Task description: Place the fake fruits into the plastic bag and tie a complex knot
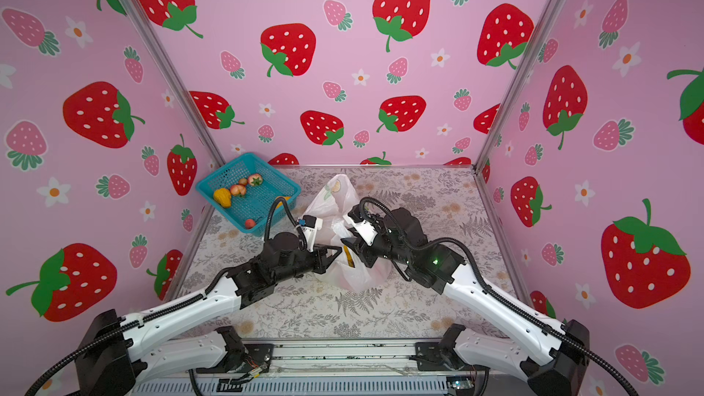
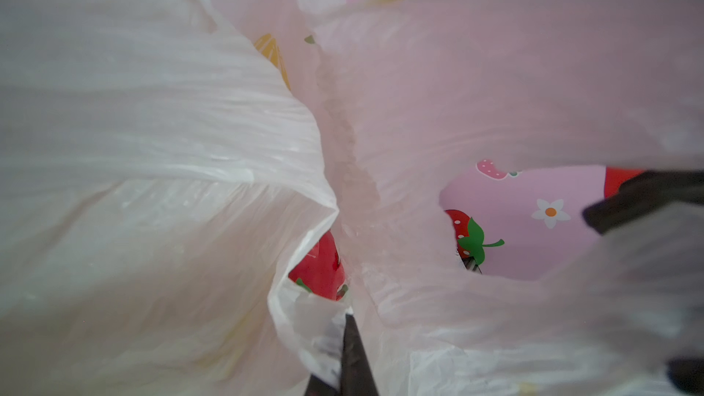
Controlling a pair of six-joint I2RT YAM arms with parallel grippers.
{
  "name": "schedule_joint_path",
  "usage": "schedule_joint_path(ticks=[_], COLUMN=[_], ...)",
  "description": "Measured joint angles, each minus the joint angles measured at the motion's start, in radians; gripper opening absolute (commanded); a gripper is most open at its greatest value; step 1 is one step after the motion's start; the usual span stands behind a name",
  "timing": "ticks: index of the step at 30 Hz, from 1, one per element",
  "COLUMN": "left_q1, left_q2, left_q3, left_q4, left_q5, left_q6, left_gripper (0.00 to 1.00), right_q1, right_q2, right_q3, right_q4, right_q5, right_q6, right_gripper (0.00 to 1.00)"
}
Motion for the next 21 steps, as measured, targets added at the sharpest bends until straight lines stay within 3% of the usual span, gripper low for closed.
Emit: schedule_joint_path(ticks=[2,6,9,13,18,21], left_q1=[0.003,0.008,0.016,0.044,0.164,0.287], left_q2=[0.000,-0.026,-0.086,-0.188,-0.300,-0.342], left_q3=[0.000,0.000,0.000,0.012,0.060,0.096], left_q4=[-0.002,-0.032,-0.066,-0.148,-0.277,-0.329], left_q5=[-0.006,-0.022,-0.039,-0.056,-0.064,-0.039], left_q6=[0.000,0.022,0.052,0.113,0.169,0.163], left_gripper=[0.13,0.36,0.47,0.55,0.75,0.79], right_q1=[-0.011,-0.070,-0.150,-0.262,-0.314,-0.314], right_q2=[-0.006,-0.031,-0.049,-0.060,-0.058,-0.055], right_q3=[-0.004,-0.011,-0.013,-0.013,-0.013,-0.013], right_q4=[0.005,0.010,0.016,0.026,0.034,0.045], right_q5=[0.043,0.118,0.143,0.116,0.081,0.068], right_q6=[0.010,0.059,0.092,0.131,0.153,0.153], right_gripper=[0.04,0.03,0.03,0.04,0.04,0.04])
